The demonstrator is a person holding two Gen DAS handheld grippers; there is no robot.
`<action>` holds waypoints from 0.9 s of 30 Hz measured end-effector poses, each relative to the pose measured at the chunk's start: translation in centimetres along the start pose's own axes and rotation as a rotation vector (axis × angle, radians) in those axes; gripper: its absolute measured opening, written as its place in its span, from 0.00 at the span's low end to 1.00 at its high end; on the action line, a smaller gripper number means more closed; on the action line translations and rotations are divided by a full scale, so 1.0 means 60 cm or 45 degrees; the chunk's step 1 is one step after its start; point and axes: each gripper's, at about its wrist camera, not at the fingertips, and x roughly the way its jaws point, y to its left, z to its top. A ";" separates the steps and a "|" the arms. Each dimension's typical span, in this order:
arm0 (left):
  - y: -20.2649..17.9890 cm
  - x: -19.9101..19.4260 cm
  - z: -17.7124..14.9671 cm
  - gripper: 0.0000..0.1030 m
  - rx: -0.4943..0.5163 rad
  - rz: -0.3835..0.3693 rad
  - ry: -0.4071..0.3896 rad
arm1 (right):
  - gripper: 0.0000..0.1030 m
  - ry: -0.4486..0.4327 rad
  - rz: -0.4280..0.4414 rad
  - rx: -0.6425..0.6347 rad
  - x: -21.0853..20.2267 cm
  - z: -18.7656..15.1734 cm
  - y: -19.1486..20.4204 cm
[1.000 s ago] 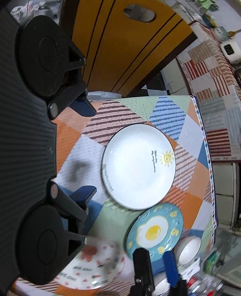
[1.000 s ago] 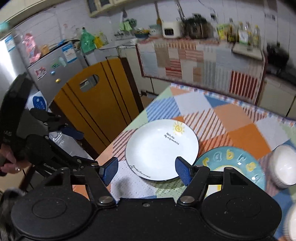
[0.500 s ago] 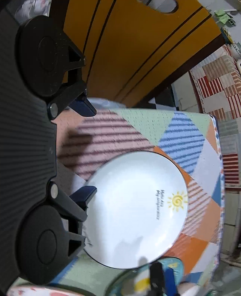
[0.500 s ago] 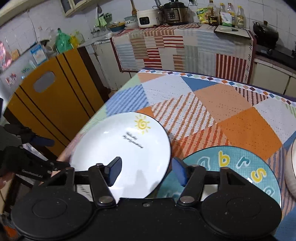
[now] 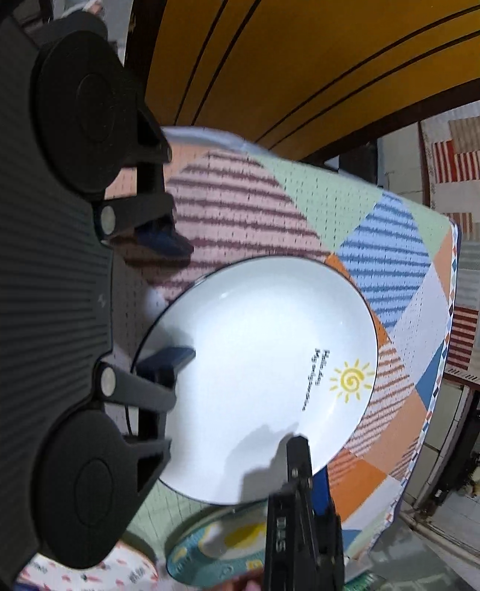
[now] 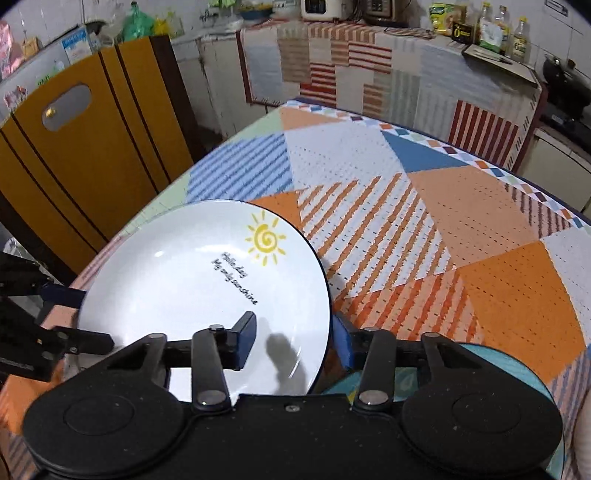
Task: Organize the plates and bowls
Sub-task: 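Grasp the white sun-print plate rim with both grippers, then lift the sun-print plate with both grippers and carry it over the bunny plate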
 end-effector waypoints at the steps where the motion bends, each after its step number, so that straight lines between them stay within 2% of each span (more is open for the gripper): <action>1: 0.000 0.002 0.002 0.31 -0.015 -0.029 0.002 | 0.38 0.003 0.000 0.007 0.004 -0.001 -0.003; 2: 0.002 0.004 0.004 0.28 -0.035 -0.052 0.006 | 0.27 0.003 0.002 0.017 0.007 -0.002 -0.009; 3: 0.003 0.006 0.006 0.28 -0.050 -0.051 0.010 | 0.26 -0.008 0.008 0.015 0.009 -0.004 -0.015; 6: 0.007 0.007 0.009 0.27 -0.073 -0.062 0.017 | 0.26 -0.010 0.091 0.046 0.017 0.000 -0.034; 9: 0.004 0.007 0.008 0.27 -0.086 -0.048 0.016 | 0.25 0.015 0.112 0.069 0.018 0.003 -0.038; 13: 0.012 0.007 0.009 0.34 -0.152 -0.079 0.010 | 0.24 0.090 0.170 0.122 0.017 0.006 -0.050; 16: 0.012 0.006 0.009 0.34 -0.127 -0.064 0.008 | 0.24 0.158 0.235 0.168 0.015 0.003 -0.058; 21: 0.005 0.007 0.008 0.34 -0.090 -0.043 0.007 | 0.24 0.170 0.212 0.129 0.019 0.004 -0.047; 27: 0.004 -0.007 -0.004 0.34 -0.074 -0.077 0.016 | 0.23 0.127 0.203 0.086 0.004 -0.008 -0.037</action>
